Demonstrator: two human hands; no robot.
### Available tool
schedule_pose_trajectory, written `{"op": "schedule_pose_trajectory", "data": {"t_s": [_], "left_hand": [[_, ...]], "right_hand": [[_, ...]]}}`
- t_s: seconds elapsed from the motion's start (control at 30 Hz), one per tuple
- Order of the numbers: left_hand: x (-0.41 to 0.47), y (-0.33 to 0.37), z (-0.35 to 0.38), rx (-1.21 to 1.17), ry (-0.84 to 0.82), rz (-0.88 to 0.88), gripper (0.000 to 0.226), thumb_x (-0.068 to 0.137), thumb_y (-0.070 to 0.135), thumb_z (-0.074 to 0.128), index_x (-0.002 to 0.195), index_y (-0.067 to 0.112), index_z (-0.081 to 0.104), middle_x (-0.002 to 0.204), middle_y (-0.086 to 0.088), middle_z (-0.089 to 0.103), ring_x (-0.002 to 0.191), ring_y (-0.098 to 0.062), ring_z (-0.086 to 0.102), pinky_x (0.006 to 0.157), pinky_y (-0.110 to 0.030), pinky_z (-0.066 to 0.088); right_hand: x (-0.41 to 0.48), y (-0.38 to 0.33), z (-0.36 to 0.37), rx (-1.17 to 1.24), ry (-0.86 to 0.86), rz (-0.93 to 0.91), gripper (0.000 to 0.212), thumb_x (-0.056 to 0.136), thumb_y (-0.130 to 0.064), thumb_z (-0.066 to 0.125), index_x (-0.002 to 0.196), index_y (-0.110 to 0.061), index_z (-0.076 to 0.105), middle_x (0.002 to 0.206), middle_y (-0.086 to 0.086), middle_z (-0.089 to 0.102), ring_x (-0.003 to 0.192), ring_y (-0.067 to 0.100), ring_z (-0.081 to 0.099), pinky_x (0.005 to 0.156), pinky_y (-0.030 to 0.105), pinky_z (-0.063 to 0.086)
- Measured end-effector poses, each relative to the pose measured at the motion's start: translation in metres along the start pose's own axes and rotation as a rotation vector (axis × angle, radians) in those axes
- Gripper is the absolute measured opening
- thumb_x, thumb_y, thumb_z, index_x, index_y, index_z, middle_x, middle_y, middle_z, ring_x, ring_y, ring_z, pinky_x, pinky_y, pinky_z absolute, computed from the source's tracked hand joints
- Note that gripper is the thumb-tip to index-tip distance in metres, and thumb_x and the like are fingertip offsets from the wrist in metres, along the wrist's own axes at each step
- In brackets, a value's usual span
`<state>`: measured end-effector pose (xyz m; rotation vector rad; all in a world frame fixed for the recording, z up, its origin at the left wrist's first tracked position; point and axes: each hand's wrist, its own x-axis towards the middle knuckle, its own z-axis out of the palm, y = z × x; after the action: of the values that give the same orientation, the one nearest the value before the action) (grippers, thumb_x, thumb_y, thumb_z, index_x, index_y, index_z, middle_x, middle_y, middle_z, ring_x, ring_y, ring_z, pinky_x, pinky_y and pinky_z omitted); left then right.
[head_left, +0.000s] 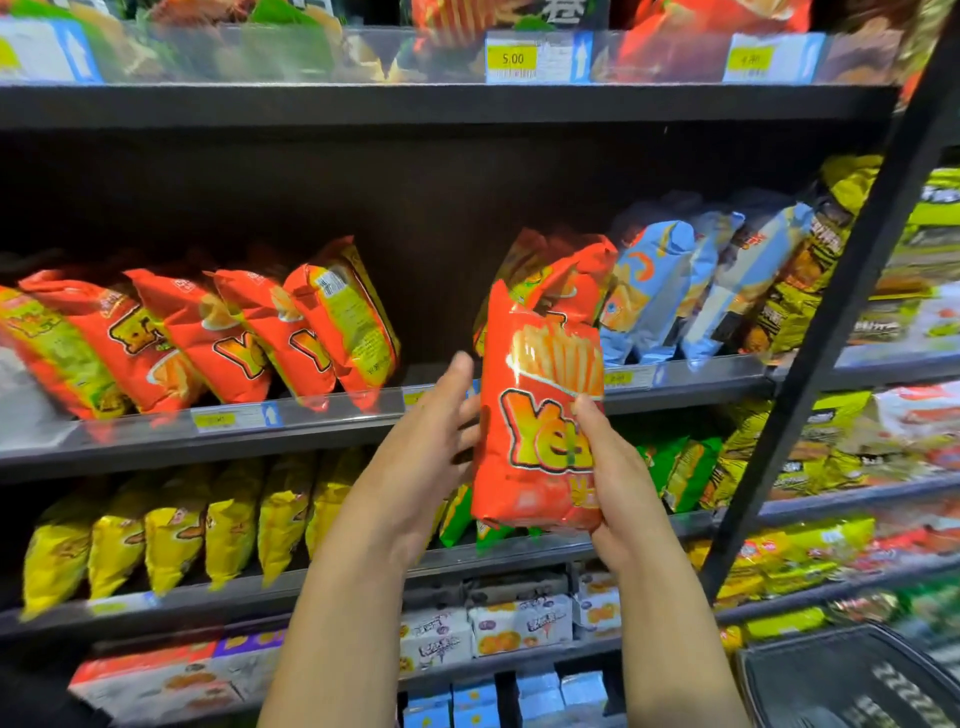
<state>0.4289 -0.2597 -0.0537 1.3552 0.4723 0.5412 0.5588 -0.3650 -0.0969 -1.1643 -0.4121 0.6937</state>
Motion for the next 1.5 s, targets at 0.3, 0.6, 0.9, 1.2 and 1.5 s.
{"op": "schedule_pose_trajectory", "data": {"t_s": [0.3, 0.6, 0.9, 1.2, 1.5], "left_hand": [[0.022, -0.017, 0.027, -0.051, 0.192, -0.073, 0.050, 0.092, 0.064, 0.064, 0.126, 0.028, 0.070, 0.108, -0.002, 0.082, 0.096, -0.023, 0.080, 0.086, -0.044, 0.063], [0.028, -0.023, 0.032, -0.229, 0.176, -0.092, 0.061, 0.087, 0.064, 0.060, 0.128, 0.021, 0.071, 0.113, -0.009, 0.080, 0.101, -0.025, 0.079, 0.091, -0.045, 0.060], [0.035, -0.029, 0.027, 0.187, 0.142, 0.143, 0.058, 0.083, 0.065, 0.064, 0.136, 0.043, 0.053, 0.121, 0.016, 0.076, 0.109, -0.009, 0.075, 0.094, -0.042, 0.061], [0.036, -0.031, -0.003, 0.327, -0.048, 0.317, 0.072, 0.080, 0.005, 0.081, 0.142, 0.025, 0.051, 0.132, 0.005, 0.069, 0.125, -0.016, 0.066, 0.099, -0.030, 0.055], [0.034, -0.026, -0.020, 0.334, -0.144, 0.337, 0.076, 0.083, -0.003, 0.076, 0.150, 0.022, 0.048, 0.145, -0.007, 0.062, 0.137, -0.028, 0.057, 0.113, -0.047, 0.048]], "right_hand": [[0.011, -0.019, -0.027, -0.152, -0.093, -0.051, 0.081, 0.089, -0.081, 0.028, 0.126, -0.024, 0.071, 0.110, 0.008, 0.080, 0.105, 0.026, 0.077, 0.099, 0.052, 0.058], [0.021, -0.023, -0.036, -0.071, -0.152, -0.090, 0.081, 0.083, -0.079, 0.034, 0.127, -0.021, 0.067, 0.112, 0.002, 0.080, 0.109, 0.020, 0.074, 0.098, 0.047, 0.056], [0.029, -0.021, -0.040, -0.298, -0.277, -0.196, 0.058, 0.083, -0.047, 0.078, 0.134, -0.027, 0.062, 0.123, -0.003, 0.077, 0.112, 0.019, 0.075, 0.100, 0.051, 0.058], [0.046, -0.013, -0.060, -0.374, -0.312, -0.332, 0.054, 0.082, 0.016, 0.078, 0.123, -0.016, 0.065, 0.114, -0.004, 0.079, 0.109, 0.011, 0.073, 0.092, 0.026, 0.057], [0.051, -0.014, -0.057, -0.320, -0.346, -0.339, 0.050, 0.076, 0.010, 0.082, 0.116, -0.017, 0.067, 0.110, -0.008, 0.081, 0.106, 0.007, 0.074, 0.087, 0.022, 0.057]]}}
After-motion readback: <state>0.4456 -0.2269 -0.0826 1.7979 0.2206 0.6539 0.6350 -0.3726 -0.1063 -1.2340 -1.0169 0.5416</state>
